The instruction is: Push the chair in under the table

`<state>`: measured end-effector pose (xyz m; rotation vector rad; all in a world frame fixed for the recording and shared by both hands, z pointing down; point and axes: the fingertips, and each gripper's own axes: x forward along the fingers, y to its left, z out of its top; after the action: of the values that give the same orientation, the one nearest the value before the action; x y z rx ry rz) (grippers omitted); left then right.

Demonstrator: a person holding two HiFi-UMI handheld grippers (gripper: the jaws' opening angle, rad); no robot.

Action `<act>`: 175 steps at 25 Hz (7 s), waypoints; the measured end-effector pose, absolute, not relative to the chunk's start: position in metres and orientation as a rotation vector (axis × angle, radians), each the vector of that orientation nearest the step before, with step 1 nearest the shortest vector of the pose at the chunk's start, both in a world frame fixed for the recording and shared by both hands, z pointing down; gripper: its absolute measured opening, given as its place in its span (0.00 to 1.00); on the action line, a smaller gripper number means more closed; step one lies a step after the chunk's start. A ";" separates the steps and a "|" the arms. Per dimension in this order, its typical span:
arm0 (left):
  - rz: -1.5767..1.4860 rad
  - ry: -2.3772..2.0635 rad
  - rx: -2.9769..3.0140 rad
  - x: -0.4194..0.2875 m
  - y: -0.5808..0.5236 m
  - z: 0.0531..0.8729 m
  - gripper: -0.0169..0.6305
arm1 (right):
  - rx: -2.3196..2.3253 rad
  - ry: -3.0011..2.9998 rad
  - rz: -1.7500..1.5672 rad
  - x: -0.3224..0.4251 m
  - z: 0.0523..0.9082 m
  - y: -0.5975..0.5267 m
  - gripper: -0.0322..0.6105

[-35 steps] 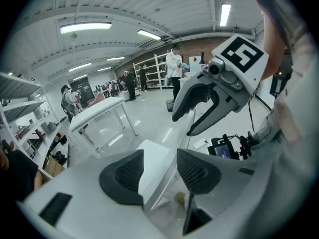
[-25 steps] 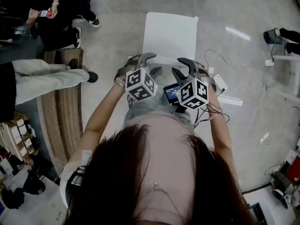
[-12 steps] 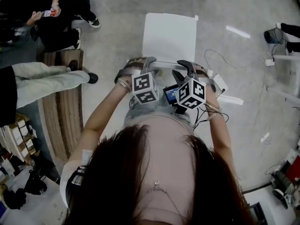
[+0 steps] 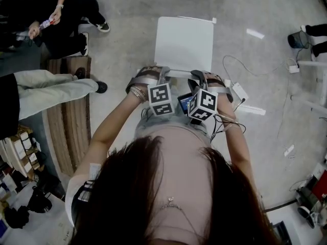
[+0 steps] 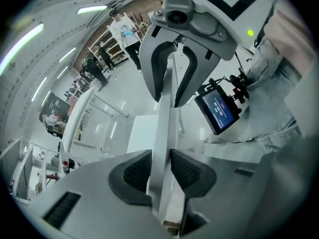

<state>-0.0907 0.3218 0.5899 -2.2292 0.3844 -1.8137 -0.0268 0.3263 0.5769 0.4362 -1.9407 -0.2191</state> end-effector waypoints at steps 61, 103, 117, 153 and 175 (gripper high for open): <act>-1.874 0.377 -2.260 -0.086 0.197 0.587 0.20 | 0.431 -1.893 -0.245 -0.026 0.577 0.205 0.23; -1.964 0.530 -2.240 -0.024 0.077 0.586 0.22 | 0.345 -1.957 -0.302 0.037 0.574 0.083 0.23; -1.961 0.572 -2.236 -0.026 0.046 0.591 0.23 | 0.327 -1.974 -0.304 0.034 0.577 0.055 0.23; -1.907 0.451 -2.257 -0.037 -0.090 0.585 0.23 | 0.395 -1.954 -0.202 0.022 0.573 -0.076 0.22; -1.859 0.381 -2.276 -0.022 -0.138 0.589 0.22 | 0.420 -1.916 -0.169 0.035 0.577 -0.126 0.22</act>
<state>-0.0225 -0.1384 0.5888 -2.2759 0.3809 -1.8587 0.0351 -0.1257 0.5767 0.4204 -1.9161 -0.1686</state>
